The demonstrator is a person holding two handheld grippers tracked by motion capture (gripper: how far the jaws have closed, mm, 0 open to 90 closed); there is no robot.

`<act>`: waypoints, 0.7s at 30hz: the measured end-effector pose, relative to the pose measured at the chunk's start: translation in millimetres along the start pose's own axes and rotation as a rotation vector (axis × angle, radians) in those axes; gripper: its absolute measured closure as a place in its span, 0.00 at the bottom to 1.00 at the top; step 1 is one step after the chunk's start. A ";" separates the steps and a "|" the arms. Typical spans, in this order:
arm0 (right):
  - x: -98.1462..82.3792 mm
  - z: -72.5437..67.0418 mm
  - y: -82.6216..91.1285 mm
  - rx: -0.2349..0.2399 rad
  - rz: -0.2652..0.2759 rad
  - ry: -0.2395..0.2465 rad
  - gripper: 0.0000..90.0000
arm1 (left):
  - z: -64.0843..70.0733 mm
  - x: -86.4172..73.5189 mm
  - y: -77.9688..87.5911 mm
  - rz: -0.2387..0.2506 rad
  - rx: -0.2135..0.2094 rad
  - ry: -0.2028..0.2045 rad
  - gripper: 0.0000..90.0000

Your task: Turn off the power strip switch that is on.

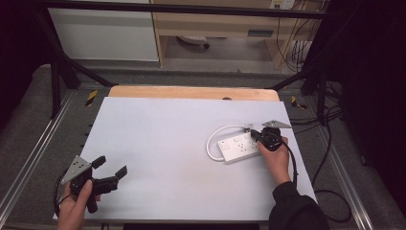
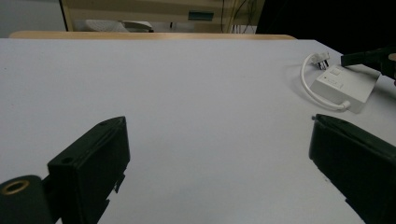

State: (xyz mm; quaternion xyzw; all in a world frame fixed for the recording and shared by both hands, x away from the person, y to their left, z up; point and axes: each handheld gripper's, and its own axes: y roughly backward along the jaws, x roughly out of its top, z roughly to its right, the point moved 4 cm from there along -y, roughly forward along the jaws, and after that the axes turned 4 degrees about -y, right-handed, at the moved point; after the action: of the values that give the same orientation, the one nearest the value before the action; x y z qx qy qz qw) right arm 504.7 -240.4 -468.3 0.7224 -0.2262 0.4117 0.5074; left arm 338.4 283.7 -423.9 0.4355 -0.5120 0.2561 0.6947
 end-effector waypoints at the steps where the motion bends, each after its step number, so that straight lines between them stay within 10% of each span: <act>1: -0.1 0.3 -0.2 0.000 0.002 0.001 1.00 | 0.0 -0.1 -0.1 0.000 0.001 0.000 0.06; 21: 0.1 -2.8 -0.7 -0.003 0.014 0.009 1.00 | 0.3 -1.2 -1.2 -0.007 0.006 -0.007 0.06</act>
State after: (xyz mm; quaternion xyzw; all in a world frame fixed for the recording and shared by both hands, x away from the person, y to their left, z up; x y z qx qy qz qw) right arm 504.3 -237.6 -468.2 0.7183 -0.2295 0.4183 0.5064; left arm 338.9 283.0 -425.4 0.4400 -0.5122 0.2538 0.6926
